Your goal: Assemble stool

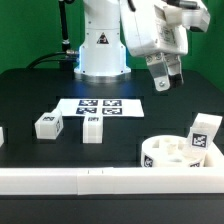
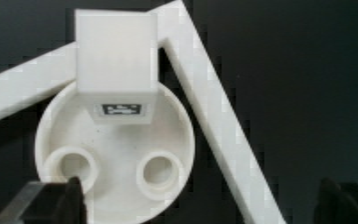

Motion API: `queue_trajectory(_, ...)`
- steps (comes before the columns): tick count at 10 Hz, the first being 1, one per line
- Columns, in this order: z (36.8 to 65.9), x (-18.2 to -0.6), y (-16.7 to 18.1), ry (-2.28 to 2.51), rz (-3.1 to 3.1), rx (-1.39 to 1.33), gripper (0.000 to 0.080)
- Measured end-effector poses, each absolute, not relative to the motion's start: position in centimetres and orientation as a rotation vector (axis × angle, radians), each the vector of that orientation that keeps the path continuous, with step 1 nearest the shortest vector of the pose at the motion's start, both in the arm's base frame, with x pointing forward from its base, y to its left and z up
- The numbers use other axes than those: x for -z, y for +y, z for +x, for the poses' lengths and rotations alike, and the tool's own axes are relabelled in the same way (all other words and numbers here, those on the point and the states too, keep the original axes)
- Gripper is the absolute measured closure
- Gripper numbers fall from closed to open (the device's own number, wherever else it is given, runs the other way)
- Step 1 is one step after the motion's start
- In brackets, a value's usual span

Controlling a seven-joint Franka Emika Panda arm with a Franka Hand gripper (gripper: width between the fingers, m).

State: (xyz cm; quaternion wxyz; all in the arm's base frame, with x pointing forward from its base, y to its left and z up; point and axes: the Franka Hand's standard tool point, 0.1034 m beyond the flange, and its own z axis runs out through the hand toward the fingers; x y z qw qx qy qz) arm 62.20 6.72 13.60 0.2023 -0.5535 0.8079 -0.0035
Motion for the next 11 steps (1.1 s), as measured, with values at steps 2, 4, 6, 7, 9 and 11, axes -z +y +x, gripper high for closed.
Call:
queue_trajectory(2,61.1,-13.2,2.8,2.145,-1.738,0.069,0.0151)
queue_trajectory(4,59.7,-11.8,-2.0,2.103,-1.815,0.207,0.0151)
queue_trajectory(6,59.2,-11.2,-2.6,2.111,-1.818,0.211,0.0151)
queue_trajectory(7,59.2,-11.2,-2.6,2.103,-1.830,0.213,0.0151)
queue_trajectory(9,59.6,-10.8,-1.4,1.845,-2.172,0.229,0.0151)
queue_trajectory(11,60.5,-11.1,-0.5,1.498,-2.504,0.283,0.0151)
